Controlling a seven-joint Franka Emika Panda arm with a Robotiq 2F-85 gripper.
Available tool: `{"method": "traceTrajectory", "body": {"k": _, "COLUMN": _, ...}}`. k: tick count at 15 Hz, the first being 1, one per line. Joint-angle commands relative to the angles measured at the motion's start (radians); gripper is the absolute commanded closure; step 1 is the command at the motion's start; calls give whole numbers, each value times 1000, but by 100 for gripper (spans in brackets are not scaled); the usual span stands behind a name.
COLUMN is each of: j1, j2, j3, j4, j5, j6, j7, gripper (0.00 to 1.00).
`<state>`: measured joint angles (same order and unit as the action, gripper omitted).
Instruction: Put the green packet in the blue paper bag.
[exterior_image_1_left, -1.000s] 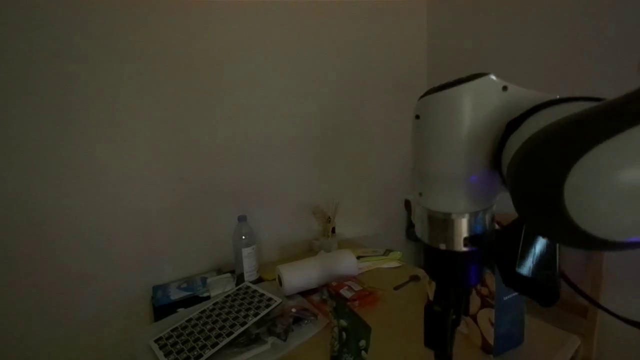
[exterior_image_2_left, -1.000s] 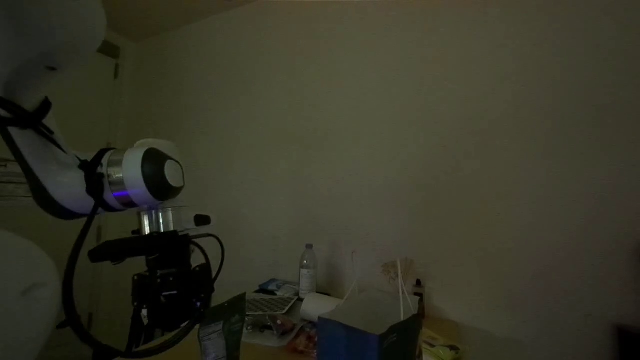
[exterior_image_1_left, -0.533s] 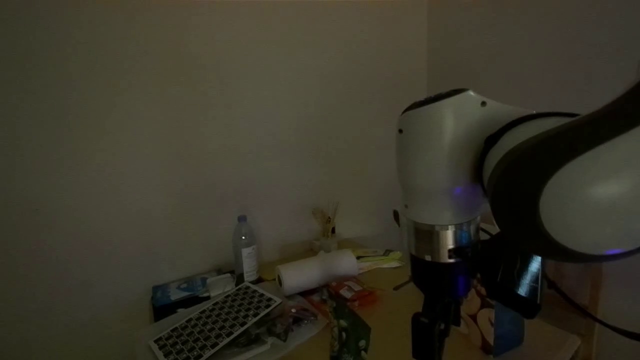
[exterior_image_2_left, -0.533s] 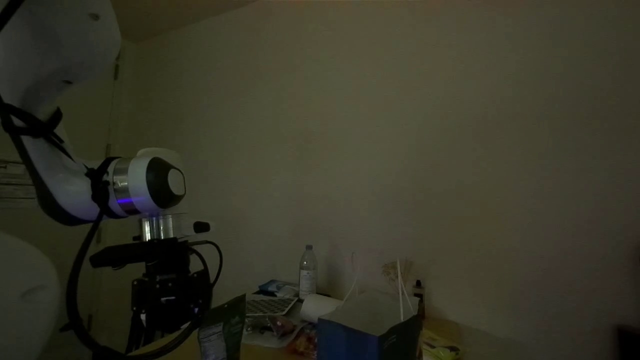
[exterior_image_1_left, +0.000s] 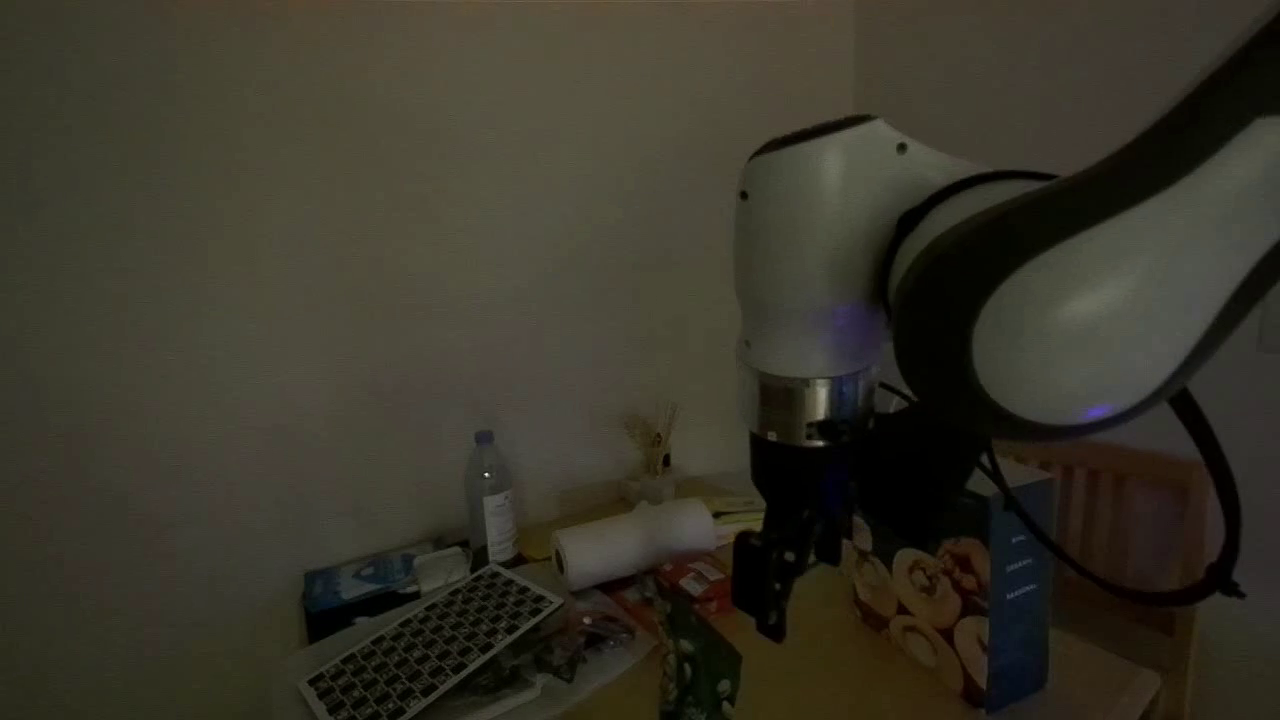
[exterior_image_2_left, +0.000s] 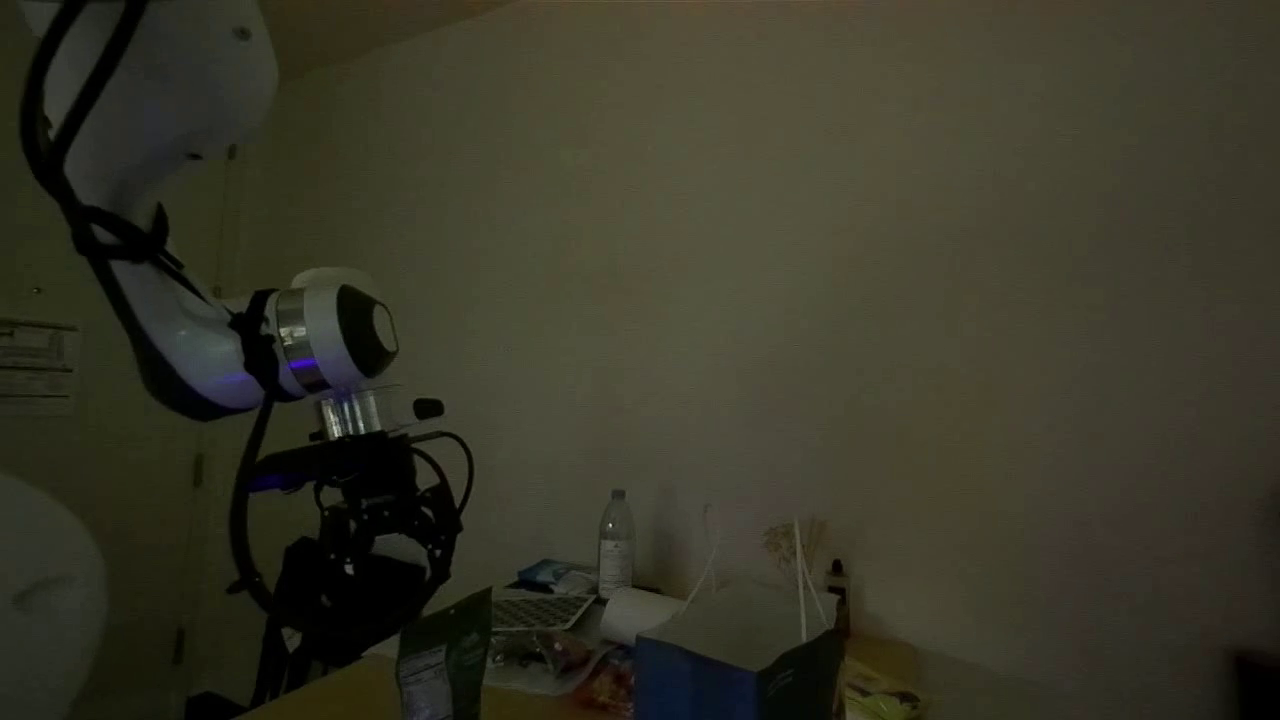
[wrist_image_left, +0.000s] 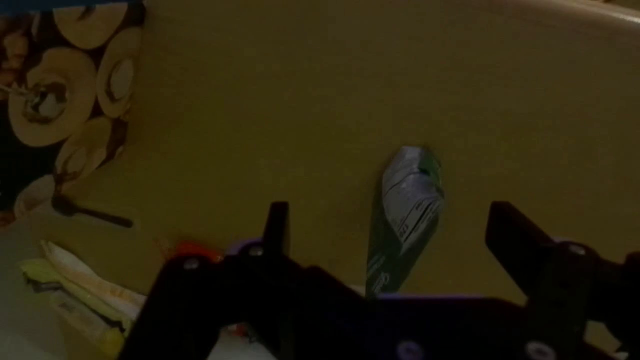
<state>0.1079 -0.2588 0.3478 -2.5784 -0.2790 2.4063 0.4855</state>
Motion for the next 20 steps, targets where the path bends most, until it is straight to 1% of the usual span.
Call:
{"method": "traceTrajectory", "body": {"k": 1, "j1": -15, "j2": 66, "j3": 3, "j4": 83, "j5": -73, "j6": 2, "j7": 65, "gripper": 0}}
{"method": "traceTrajectory", "body": {"k": 2, "j1": 7, "j2": 30, "j3": -14, "j4": 50, "j5": -36, "j6": -2, "j7": 27, "gripper": 0}}
{"method": "traceTrajectory", "body": {"k": 6, "j1": 9, "j2": 60, "j3": -19, "j4": 80, "j5": -47, "j6": -3, "j7": 33, "gripper": 0}}
{"method": "traceTrajectory", "body": {"k": 7, "j1": 9, "j2": 82, "j3": -19, "j4": 92, "j5": -22, "j6": 6, "j7": 63, "gripper": 0}}
{"method": "traceTrajectory", "body": {"k": 9, "j1": -6, "j2": 143, "j3": -9, "j4": 129, "j5": -53, "j6": 15, "j7": 167, "gripper": 0}}
{"method": "traceTrajectory", "body": {"k": 11, "j1": -15, "j2": 214, "j3": -5, "j4": 177, "j5": -118, "j6": 23, "j7": 314, "gripper": 0}}
{"method": "traceTrajectory", "body": {"k": 12, "j1": -8, "j2": 242, "j3": -12, "j4": 195, "j5": -151, "j6": 29, "j7": 379, "gripper": 0}}
{"method": "traceTrajectory", "body": {"k": 14, "j1": 12, "j2": 303, "j3": -36, "j4": 237, "j5": -264, "j6": 38, "j7": 514, "gripper": 0}}
{"method": "traceTrajectory", "body": {"k": 15, "j1": 29, "j2": 328, "j3": -53, "j4": 257, "j5": -296, "j6": 26, "j7": 537, "gripper": 0}}
{"method": "traceTrajectory", "body": {"k": 16, "j1": 47, "j2": 267, "j3": -66, "j4": 215, "j5": -229, "j6": 15, "j7": 458, "gripper": 0}}
{"method": "traceTrajectory", "body": {"k": 18, "j1": 64, "j2": 298, "j3": -87, "j4": 233, "j5": -237, "j6": 15, "j7": 469, "gripper": 0}}
{"method": "traceTrajectory", "body": {"k": 20, "j1": 69, "j2": 294, "j3": -90, "j4": 233, "j5": -238, "j6": 15, "j7": 470, "gripper": 0}}
